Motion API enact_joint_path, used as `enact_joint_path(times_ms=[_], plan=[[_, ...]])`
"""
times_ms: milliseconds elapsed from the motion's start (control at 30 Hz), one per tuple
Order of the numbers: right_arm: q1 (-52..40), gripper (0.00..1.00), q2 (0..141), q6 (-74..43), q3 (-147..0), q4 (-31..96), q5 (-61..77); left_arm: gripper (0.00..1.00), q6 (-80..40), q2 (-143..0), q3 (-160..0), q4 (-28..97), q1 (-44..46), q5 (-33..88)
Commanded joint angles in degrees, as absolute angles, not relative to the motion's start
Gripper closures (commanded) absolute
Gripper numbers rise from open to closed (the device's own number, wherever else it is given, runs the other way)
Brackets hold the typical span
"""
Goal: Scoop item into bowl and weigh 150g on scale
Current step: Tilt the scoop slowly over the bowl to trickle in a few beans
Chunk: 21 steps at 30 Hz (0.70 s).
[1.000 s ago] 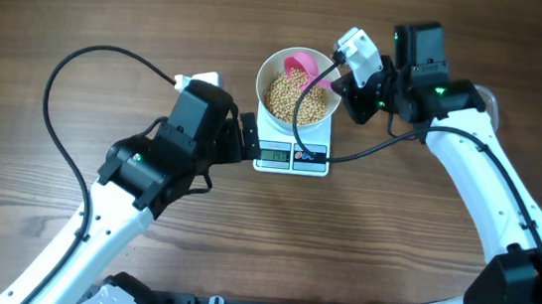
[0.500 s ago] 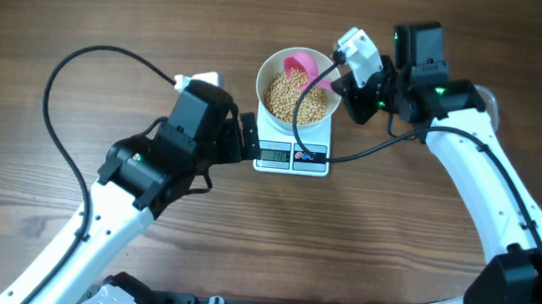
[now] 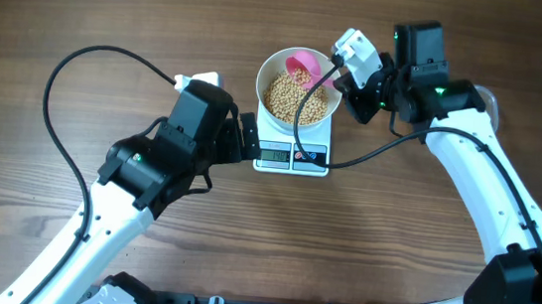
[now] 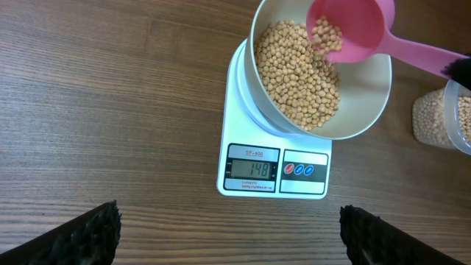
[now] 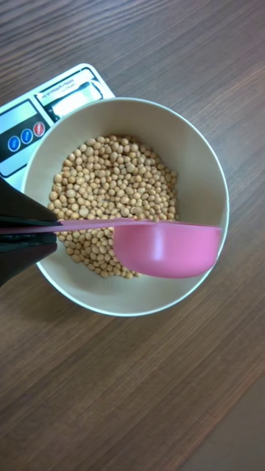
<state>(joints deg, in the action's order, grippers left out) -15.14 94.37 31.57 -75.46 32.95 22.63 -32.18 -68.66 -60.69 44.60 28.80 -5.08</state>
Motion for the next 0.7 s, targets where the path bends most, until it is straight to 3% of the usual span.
enact_joint_path(times_ms=[0, 667], plan=[[-15.53, 0.96, 92.88, 29.74, -75.75, 32.36, 22.76, 0.00, -31.70, -68.25, -60.75, 44.49, 28.53, -5.65], [-15.51, 0.96, 92.88, 16.01, -75.75, 32.38, 29.85, 0.00, -31.70, -68.25, -60.75, 44.49, 28.53, -5.65]])
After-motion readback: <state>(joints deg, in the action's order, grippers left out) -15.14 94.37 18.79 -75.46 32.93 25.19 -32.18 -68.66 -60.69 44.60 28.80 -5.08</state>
